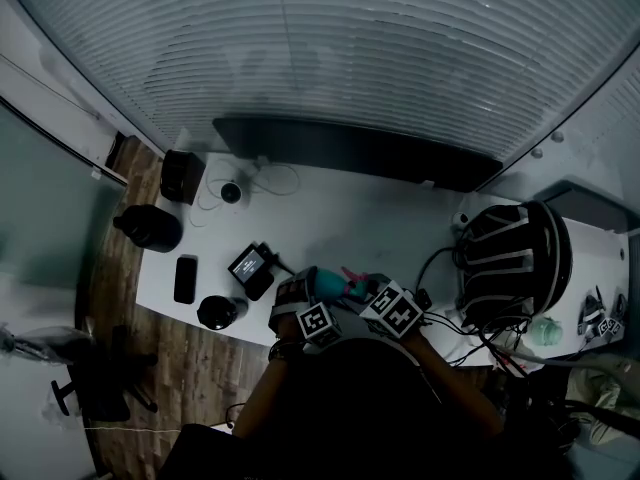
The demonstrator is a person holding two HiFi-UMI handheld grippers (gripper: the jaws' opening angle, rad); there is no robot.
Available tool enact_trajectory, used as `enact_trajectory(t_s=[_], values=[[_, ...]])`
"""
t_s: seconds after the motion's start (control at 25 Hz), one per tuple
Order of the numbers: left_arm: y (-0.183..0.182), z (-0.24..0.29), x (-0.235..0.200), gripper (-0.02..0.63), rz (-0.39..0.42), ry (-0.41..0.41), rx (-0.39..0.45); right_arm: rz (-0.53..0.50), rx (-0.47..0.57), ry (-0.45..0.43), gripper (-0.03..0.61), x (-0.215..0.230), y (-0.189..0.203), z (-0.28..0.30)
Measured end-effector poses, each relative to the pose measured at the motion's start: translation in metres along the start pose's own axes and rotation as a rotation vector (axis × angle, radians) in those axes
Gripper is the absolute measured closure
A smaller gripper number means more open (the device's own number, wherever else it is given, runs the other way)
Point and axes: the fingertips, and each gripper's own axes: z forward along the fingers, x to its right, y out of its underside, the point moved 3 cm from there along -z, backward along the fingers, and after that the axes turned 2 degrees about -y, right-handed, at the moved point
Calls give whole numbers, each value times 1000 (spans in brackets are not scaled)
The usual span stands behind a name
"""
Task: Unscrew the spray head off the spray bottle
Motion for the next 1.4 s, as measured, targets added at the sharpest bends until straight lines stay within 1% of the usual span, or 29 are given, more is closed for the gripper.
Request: enact_trajectory(t_s=[0.08, 0.12, 0.16, 0.2, 0.28, 0.32, 0.36, 0.4, 0.44, 0.52, 0.56, 0.6, 0.64, 0.68, 0.72, 0.76, 0.8, 0.84, 0.88, 0.92, 0.96, 1.0, 1.08, 1.12, 1.2, 1.28, 1.32, 1.4], values=[[-6, -12, 9, 209, -5, 132, 64, -197, -68, -11, 442, -14, -1, -6], [-8, -18, 16, 208, -5, 212, 101, -323, -100, -24, 443, -22, -2, -11], [-9, -23, 25, 207, 6, 294, 136, -478, -135, -42, 443, -33, -1, -15], [-9, -30, 36, 207, 33, 379, 171, -662, -174, -70, 443, -46, 1, -21], [-11, -48, 60, 207, 132, 567, 243, -1051, -239, -159, 443, -75, 12, -31], [-13, -56, 71, 207, 180, 647, 276, -1204, -243, -204, 443, -88, 18, -34], [-14, -62, 78, 207, 206, 689, 301, -1295, -226, -231, 442, -98, 21, -35], [-16, -63, 80, 207, 202, 686, 321, -1323, -198, -232, 442, -103, 20, -36], [-18, -62, 76, 207, 167, 651, 335, -1305, -164, -205, 442, -103, 16, -38], [-19, -55, 57, 207, 48, 527, 343, -1210, -94, -88, 440, -90, 1, -45], [-17, -51, 45, 207, -5, 449, 326, -1146, -61, -31, 440, -81, -7, -51], [-11, -46, 31, 207, -42, 363, 288, -1061, -28, 12, 440, -71, -16, -58], [-3, -40, 18, 207, -62, 272, 230, -941, 15, 40, 440, -61, -23, -65], [8, -34, 7, 209, -69, 186, 159, -776, 79, 52, 440, -50, -30, -72], [19, -28, -2, 211, -66, 116, 88, -559, 164, 41, 440, -39, -35, -76], [28, -24, -8, 212, -55, 61, 26, -297, 256, 0, 440, -27, -36, -78], [34, -22, -14, 213, -35, 19, -21, -17, 331, -67, 440, -17, -32, -77], [36, -21, -20, 214, -7, -17, -51, 237, 378, -147, 440, -9, -23, -72], [35, -21, -25, 215, 29, -53, -68, 437, 397, -221, 440, -4, -12, -66], [31, -22, -29, 215, 69, -84, -77, 575, 396, -277, 440, -1, -2, -58], [27, -23, -30, 215, 108, -94, -85, 663, 383, -316, 440, -1, 7, -51], [23, -25, -29, 215, 139, -83, -95, 723, 368, -344, 440, -1, 14, -46], [22, -27, -27, 215, 174, -61, -116, 826, 348, -388, 437, 0, 23, -39], [24, -27, -26, 215, 183, -65, -127, 882, 344, -411, 437, 1, 26, -37], [26, -26, -25, 215, 210, -81, -143, 1009, 360, -489, 439, 0, 28, -35], [21, -24, -22, 215, 243, -86, -134, 1125, 381, -558, 437, -2, 27, -33], [17, -25, -19, 215, 252, -85, -123, 1149, 369, -569, 438, -3, 28, -30], [10, -26, -12, 214, 262, -80, -107, 1133, 303, -555, 438, -9, 31, -19]])
